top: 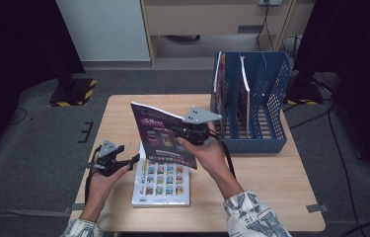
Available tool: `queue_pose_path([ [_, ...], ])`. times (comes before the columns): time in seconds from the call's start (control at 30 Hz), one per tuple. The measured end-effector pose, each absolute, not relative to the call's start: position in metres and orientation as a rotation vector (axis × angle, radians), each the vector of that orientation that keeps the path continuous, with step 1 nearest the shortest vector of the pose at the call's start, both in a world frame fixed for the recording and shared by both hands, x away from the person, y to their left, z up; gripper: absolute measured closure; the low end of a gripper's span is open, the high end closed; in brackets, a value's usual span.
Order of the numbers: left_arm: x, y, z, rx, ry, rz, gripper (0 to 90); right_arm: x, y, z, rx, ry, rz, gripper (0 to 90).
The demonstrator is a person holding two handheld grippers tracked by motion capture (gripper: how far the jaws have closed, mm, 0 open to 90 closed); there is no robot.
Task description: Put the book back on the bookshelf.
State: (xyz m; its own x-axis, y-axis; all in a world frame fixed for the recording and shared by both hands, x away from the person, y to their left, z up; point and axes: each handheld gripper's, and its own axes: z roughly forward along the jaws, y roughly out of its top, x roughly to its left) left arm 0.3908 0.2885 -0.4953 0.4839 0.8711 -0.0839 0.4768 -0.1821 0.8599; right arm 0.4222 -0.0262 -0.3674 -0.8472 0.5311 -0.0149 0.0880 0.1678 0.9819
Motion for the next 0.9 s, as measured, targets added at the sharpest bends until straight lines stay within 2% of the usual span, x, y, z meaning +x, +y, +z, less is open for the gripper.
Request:
queue_pose_path([
  [0.1,0.392,0.293,-0.498,1.847,1.158,0.565,10.8,0.423,-0.027,-0.365,0.600,2.079,1.722,83.9],
  [0.27,0.394,0.299,-0.506,1.908,1.206,0.572,7.6,0.428,-0.031,-0.361,0.635,2.028,1.715,83.9],
  [0.9,0.400,0.310,-0.526,2.005,1.333,0.565,7.2,0.419,-0.064,-0.358,0.701,1.991,1.739,83.9],
])
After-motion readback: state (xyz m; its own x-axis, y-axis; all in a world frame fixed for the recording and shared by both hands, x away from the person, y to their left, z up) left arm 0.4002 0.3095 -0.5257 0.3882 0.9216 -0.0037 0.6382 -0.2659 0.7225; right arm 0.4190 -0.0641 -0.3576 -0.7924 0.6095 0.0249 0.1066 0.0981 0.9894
